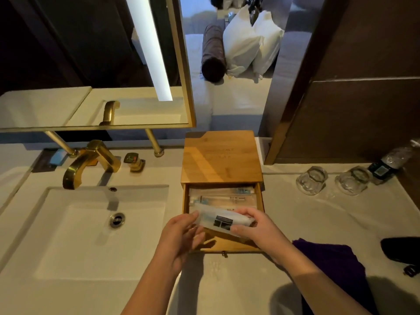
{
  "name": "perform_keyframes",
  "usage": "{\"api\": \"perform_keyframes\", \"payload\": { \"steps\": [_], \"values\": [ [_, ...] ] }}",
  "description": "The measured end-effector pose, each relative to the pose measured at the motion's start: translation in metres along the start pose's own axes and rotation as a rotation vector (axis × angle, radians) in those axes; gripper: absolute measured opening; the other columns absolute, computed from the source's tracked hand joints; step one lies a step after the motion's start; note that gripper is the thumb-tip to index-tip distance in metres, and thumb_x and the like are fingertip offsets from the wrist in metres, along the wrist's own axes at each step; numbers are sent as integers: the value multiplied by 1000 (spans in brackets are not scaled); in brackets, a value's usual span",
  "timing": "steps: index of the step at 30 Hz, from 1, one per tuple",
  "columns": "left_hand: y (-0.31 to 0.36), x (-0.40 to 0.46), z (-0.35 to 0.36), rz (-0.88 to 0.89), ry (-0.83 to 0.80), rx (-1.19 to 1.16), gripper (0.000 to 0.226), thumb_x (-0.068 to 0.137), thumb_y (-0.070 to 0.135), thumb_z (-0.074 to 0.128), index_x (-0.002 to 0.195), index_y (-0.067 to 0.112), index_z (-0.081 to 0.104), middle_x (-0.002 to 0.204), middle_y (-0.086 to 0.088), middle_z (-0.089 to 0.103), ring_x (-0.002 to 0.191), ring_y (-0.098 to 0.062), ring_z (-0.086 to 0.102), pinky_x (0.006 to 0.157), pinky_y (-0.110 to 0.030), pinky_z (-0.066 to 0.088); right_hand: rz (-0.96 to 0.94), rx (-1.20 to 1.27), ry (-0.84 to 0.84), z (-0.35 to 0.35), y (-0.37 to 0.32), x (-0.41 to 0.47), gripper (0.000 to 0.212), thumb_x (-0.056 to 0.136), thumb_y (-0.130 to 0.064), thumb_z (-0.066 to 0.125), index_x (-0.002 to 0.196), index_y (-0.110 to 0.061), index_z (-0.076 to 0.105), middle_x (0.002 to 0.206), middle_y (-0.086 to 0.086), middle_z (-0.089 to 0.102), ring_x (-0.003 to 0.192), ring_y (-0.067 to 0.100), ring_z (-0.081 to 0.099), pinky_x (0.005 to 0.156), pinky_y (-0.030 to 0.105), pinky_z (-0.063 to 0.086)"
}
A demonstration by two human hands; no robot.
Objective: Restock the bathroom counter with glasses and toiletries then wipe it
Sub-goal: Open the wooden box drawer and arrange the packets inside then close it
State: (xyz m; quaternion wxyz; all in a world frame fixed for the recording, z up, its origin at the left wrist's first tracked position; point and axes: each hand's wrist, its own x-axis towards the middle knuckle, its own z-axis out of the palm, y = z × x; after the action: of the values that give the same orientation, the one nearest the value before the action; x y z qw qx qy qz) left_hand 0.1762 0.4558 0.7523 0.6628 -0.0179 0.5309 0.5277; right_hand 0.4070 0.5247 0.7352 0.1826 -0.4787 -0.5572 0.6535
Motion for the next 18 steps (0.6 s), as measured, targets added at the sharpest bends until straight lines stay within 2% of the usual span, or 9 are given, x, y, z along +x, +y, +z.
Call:
{"api": "perform_keyframes", "payload": {
  "steps": [2, 3, 6, 8, 11, 14, 16, 18],
  "values": [
    [-7, 0, 3, -76, -114, 96, 50, 77, 33, 86, 116, 5, 74, 90, -20, 73, 73, -26, 69, 57, -30, 60, -24, 36, 5, -1, 0, -3, 35, 82, -33, 77, 113, -47, 66, 124, -6, 63, 109, 18, 68, 91, 43, 60],
    [-10, 2, 4, -65, -136, 161, 46, 77, 36, 86, 112, 7, 77, 93, -20, 75, 79, -29, 71, 58, -31, 62, -31, 50, -9, -1, -1, -5, 33, 84, -29, 76, 112, -44, 68, 125, -5, 63, 109, 19, 68, 91, 43, 60],
    [-11, 7, 10, 114, -71, 294, 36, 74, 32, 86, 103, 13, 80, 109, -20, 77, 101, -36, 75, 74, -39, 63, -13, 70, -60, -6, -8, -7, 31, 88, -26, 74, 116, -37, 67, 121, 0, 68, 103, 23, 73, 85, 41, 62],
    [-5, 7, 13, 182, -75, 365, 34, 74, 33, 87, 104, 17, 80, 109, -17, 78, 100, -35, 75, 79, -42, 62, 11, 64, -44, -7, -11, -4, 34, 89, -31, 73, 122, -32, 64, 118, 2, 70, 98, 26, 74, 84, 45, 62],
    [-1, 3, 11, 218, -60, 490, 30, 76, 27, 87, 104, 22, 80, 109, -11, 77, 99, -33, 75, 84, -45, 63, 39, 83, 19, -9, -7, 0, 31, 92, -31, 69, 121, -28, 61, 118, 4, 69, 98, 20, 75, 82, 42, 63],
    [-3, 3, 9, 283, 46, 587, 15, 84, 19, 79, 99, 21, 80, 109, -10, 74, 101, -32, 70, 78, -40, 62, 31, 22, 73, -5, -1, 1, 22, 96, -34, 64, 117, -32, 62, 114, 0, 70, 95, 21, 74, 79, 38, 64],
    [-4, 3, 8, 311, 104, 555, 12, 90, 18, 72, 99, 19, 80, 108, -9, 74, 101, -31, 69, 73, -35, 60, 3, -6, 108, -3, 1, 2, 17, 94, -36, 65, 111, -39, 64, 107, -4, 72, 92, 21, 73, 73, 32, 62],
    [-5, 4, 7, 302, 133, 461, 15, 94, 19, 69, 106, 16, 78, 109, -12, 76, 100, -32, 72, 71, -36, 62, -21, 20, 117, -2, 0, 3, 17, 92, -34, 68, 105, -45, 65, 105, -9, 74, 90, 15, 73, 68, 24, 59]
  ]
}}
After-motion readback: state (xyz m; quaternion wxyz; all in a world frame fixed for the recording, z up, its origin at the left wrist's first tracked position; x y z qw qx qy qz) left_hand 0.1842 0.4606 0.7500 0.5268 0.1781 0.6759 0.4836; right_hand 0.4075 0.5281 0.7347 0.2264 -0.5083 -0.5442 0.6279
